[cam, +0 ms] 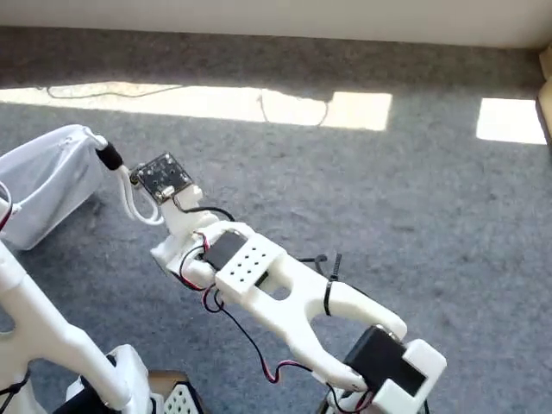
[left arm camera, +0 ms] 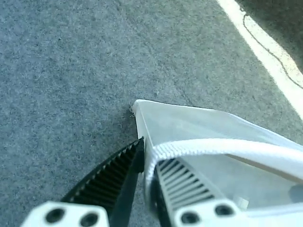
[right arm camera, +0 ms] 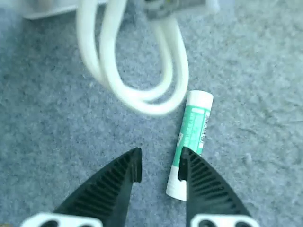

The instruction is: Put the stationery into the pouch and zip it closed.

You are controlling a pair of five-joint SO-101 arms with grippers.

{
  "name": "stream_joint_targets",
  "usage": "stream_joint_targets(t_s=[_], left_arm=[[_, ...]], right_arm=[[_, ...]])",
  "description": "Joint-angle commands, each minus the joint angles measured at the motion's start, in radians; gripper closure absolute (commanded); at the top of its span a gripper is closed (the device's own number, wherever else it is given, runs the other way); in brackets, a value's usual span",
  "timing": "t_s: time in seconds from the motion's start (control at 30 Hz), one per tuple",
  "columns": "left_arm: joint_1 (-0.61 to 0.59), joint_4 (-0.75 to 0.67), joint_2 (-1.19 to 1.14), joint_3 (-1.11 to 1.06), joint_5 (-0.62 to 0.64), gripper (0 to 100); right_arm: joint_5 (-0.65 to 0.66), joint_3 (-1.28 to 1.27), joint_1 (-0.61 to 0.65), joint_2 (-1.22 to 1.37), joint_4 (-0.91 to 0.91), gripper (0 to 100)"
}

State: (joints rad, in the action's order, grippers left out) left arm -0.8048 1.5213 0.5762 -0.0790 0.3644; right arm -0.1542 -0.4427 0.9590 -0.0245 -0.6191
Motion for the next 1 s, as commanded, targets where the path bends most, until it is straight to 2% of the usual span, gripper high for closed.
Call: stream_joint_targets(t_s=[0.0, 0.37, 0.83, 0.97], left_arm=[[-0.004, -0.031, 0.042, 0.018, 0.012, 99], [-0.002, -0.028, 0.042, 0.016, 0.012, 99], [-0.002, -0.023, 0.044, 0.015, 0.011, 99], [-0.002, -0.023, 0.044, 0.015, 0.011, 99]], right_arm=[[0.006, 0.087, 0.013, 0.030, -0.005, 86.5], [0.006, 0.216, -0.059, 0.232, -0.005, 86.5], [0.012, 0.231, -0.091, 0.332, -0.005, 86.5], [0.014, 0.231, -0.094, 0.343, -0.005, 93.1]])
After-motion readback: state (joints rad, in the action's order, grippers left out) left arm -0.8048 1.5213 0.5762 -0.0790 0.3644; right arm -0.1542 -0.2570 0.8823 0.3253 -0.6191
